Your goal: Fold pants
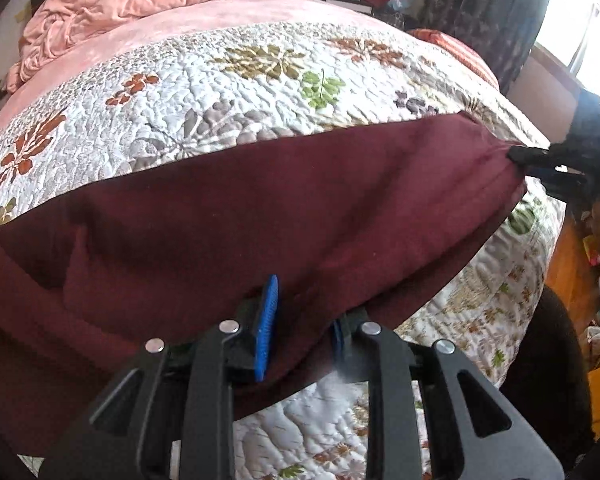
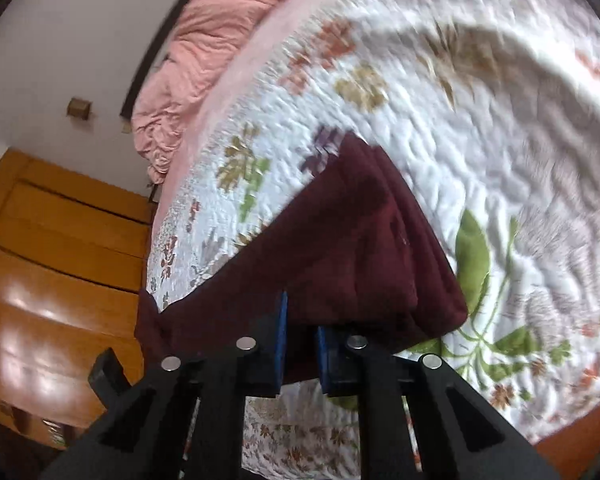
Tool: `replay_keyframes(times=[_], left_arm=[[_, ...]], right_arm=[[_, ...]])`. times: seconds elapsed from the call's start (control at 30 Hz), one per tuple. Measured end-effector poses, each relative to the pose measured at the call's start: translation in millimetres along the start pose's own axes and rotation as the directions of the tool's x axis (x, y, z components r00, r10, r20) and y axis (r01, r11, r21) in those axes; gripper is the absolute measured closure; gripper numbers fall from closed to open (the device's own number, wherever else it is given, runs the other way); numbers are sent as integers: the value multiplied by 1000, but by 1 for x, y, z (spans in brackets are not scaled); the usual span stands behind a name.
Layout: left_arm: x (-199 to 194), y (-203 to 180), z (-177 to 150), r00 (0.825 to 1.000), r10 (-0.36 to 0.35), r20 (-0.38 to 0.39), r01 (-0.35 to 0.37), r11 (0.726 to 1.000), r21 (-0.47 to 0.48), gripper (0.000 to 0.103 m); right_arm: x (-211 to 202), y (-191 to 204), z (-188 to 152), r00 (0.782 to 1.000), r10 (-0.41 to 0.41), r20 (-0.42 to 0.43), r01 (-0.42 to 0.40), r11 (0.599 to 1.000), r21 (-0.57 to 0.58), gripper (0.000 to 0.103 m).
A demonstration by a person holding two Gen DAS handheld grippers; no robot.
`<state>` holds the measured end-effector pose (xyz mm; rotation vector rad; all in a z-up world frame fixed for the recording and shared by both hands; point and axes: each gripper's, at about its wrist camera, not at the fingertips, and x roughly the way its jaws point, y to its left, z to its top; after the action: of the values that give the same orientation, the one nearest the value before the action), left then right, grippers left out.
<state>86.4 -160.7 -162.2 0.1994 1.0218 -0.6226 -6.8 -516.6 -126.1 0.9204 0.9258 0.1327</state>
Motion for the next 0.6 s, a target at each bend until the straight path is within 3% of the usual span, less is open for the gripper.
replay_keyframes(times=[0.13,0.2,0.33,0.37,0.4,0.43,0.47,0.5,0.53,0.57,0.6], left_arm=[[7,-4,-4,1000,19,-23,-18,999,33,78],[9,-6,-6,999,33,-15,-33,998,49,77],[-6,-4,-5,999,35,-12,-35,999,27,72],[-12,-4,-5,1000,27,-12,-27,999,22,56],[-20,-3,-7,1000,10,-8,-10,1000,15,26],[-34,-1,-12,1000,-13,17,13,1000,-2,14],[-47,1,-17,999,-30,42,31,999,-19,11],[-54,5,-21,998,-45,48,46,998,-33,11],[-65,14,-30,997,-56,53,60,996,-68,11],[-70,20,-35,997,-52,59,57,994,-93,11],[-77,33,-43,997,-36,67,45,990,-137,11]], right_arm=[[18,-15,-9,986,-150,-71,150,989,-9,91],[28,-22,-11,985,-155,-80,157,988,9,91],[14,-3,-11,979,-194,-68,192,981,-38,69],[4,3,-13,969,-240,-55,237,970,-49,65],[-6,7,-15,950,-311,-38,310,950,-48,60],[-17,11,-15,917,-398,-5,398,917,-36,57],[-25,12,-17,891,-454,24,455,890,-28,57],[-39,20,-20,838,-540,81,543,840,-21,57],[-48,30,-23,811,-569,136,578,816,-36,57],[-53,43,-26,811,-558,176,575,815,-72,57],[-49,65,-29,840,-509,186,535,833,-137,57]])
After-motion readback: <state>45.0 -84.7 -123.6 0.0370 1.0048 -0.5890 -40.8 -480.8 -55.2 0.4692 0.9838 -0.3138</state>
